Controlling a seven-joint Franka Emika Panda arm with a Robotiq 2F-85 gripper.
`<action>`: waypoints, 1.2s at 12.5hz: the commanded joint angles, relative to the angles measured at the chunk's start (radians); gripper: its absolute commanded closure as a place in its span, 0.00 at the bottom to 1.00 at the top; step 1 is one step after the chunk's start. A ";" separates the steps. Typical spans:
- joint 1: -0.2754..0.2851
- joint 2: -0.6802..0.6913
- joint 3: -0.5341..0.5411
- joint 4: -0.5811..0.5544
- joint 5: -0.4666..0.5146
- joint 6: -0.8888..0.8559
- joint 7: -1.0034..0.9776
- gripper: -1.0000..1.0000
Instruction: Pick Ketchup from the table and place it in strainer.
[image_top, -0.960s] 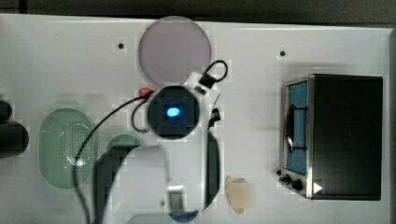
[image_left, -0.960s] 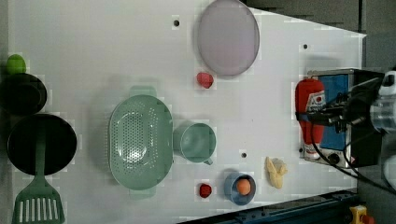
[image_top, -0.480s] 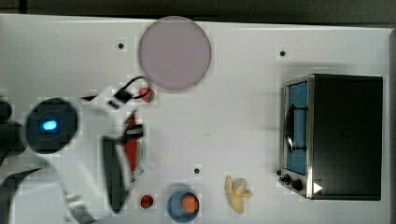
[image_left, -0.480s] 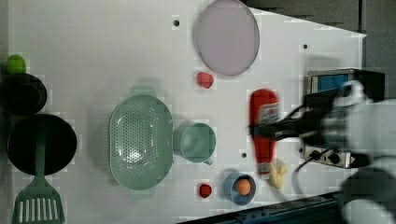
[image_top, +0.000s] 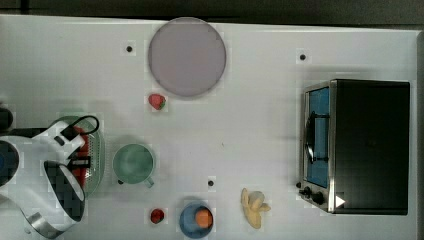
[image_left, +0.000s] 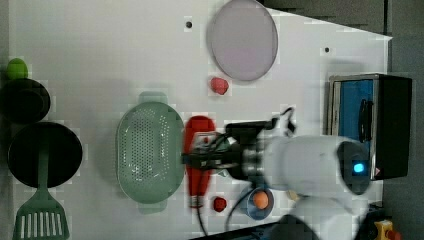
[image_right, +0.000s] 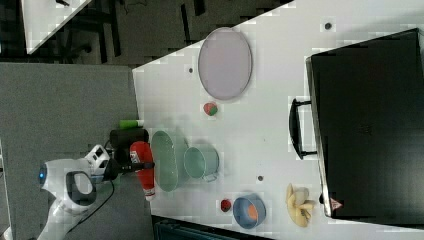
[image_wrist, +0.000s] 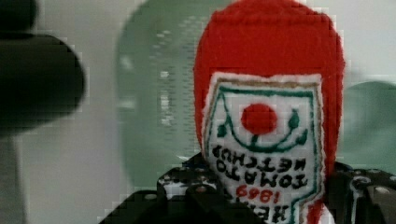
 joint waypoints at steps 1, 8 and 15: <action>0.004 0.089 0.003 0.014 -0.014 0.117 0.201 0.39; 0.031 0.247 -0.031 0.017 -0.086 0.294 0.261 0.00; -0.118 -0.144 -0.063 0.044 -0.066 0.048 0.376 0.00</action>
